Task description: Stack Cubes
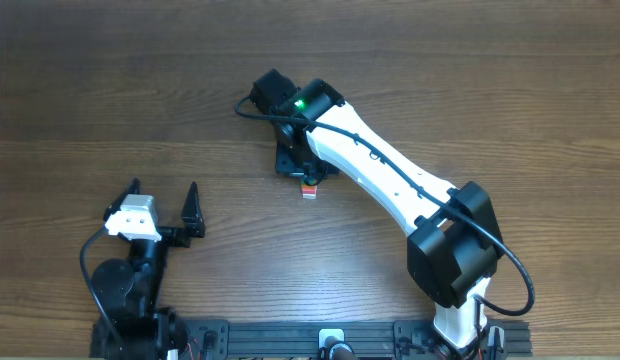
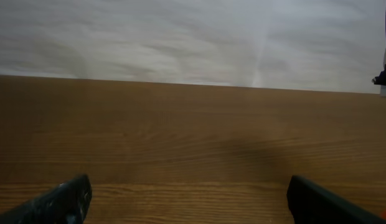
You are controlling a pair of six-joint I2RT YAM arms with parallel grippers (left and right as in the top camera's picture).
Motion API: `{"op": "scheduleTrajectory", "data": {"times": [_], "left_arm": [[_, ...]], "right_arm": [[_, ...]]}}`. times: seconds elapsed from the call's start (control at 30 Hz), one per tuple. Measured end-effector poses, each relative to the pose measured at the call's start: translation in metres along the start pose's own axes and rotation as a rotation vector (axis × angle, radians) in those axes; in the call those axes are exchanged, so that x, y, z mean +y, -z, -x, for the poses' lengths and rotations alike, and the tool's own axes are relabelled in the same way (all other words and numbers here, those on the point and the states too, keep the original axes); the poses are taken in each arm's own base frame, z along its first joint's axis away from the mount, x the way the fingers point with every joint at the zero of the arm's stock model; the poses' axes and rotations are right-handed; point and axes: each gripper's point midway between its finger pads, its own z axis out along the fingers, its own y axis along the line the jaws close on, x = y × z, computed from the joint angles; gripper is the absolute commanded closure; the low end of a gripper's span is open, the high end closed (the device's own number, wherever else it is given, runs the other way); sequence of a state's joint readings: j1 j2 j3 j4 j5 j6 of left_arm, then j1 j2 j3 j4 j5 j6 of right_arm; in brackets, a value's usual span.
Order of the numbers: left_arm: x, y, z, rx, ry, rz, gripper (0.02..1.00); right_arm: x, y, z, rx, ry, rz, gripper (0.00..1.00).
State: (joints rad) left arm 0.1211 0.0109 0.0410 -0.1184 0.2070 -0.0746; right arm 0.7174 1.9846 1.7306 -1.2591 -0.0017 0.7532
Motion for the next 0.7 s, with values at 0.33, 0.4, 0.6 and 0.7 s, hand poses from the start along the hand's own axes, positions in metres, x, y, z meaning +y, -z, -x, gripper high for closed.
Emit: {"op": "scheduleTrajectory", "data": {"times": [0.33, 0.4, 0.6, 0.7], "left_arm": [[0.0, 0.0, 0.0, 0.0, 0.0, 0.0, 0.02], [0.0, 0.0, 0.0, 0.0, 0.0, 0.0, 0.018], [0.0, 0.0, 0.0, 0.0, 0.0, 0.0, 0.018], [0.0, 0.0, 0.0, 0.0, 0.0, 0.0, 0.018]], "right_arm": [[0.0005, -0.0003, -0.0004, 0.003, 0.002, 0.002, 0.737], [0.0004, -0.0003, -0.0004, 0.003, 0.002, 0.002, 0.733], [0.0004, -0.0003, -0.0004, 0.003, 0.002, 0.002, 0.73], [0.0005, -0.0003, -0.0004, 0.003, 0.002, 0.002, 0.73]]}}
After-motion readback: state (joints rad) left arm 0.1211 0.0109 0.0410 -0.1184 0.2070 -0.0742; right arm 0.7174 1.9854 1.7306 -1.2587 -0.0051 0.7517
